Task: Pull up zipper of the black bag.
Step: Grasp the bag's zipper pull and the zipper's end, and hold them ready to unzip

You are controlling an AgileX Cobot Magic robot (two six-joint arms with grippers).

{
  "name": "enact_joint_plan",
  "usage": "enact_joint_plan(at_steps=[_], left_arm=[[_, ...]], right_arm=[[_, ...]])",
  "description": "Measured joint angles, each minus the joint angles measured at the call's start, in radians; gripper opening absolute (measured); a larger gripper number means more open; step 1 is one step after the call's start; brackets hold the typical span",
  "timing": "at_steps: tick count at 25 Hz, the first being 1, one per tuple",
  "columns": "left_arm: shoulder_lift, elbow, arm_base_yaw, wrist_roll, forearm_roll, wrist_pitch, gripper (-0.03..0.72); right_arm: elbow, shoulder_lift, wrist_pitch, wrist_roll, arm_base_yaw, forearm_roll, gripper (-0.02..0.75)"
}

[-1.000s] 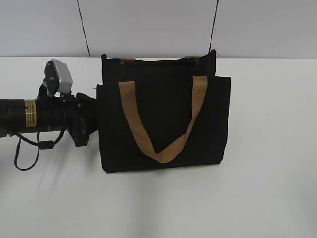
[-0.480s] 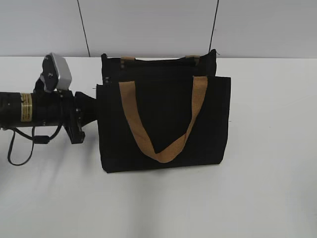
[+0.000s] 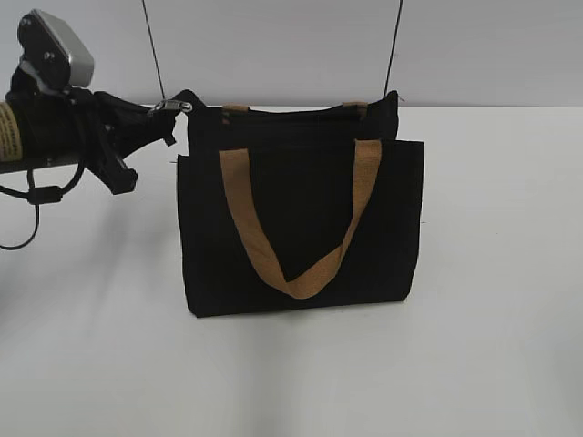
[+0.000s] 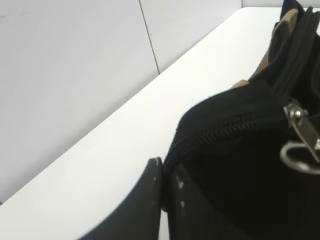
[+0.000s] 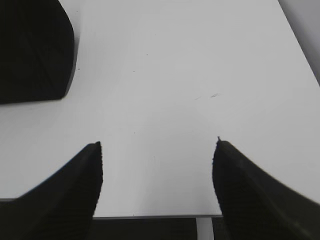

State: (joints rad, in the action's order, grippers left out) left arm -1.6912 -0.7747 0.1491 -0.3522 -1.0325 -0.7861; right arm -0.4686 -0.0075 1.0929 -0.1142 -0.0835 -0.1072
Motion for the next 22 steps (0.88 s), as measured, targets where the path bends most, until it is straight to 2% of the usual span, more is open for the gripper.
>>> enact_joint_plan(at_steps=[5, 9, 14, 18, 22], left_arm=[[0.053, 0.0, 0.0, -0.042, -0.005, 0.034, -0.008], [0.082, 0.0, 0.0, -0.12, -0.068, 0.053, -0.008], [0.107, 0.0, 0.0, -0.171, -0.092, 0.06, -0.008], [0.118, 0.0, 0.0, -0.201, -0.106, 0.06, -0.008], [0.118, 0.0, 0.0, -0.217, -0.136, 0.059, -0.008]], right_arm=[[-0.004, 0.0, -0.015, 0.0, 0.0, -0.04, 0.522], [-0.033, 0.04, -0.137, 0.0, 0.0, -0.111, 0.522], [-0.104, 0.246, -0.263, -0.139, 0.0, -0.232, 0.518], [-0.21, 0.442, -0.275, -0.314, 0.0, -0.328, 0.491], [-0.304, 0.635, -0.285, -0.391, 0.0, -0.417, 0.485]])
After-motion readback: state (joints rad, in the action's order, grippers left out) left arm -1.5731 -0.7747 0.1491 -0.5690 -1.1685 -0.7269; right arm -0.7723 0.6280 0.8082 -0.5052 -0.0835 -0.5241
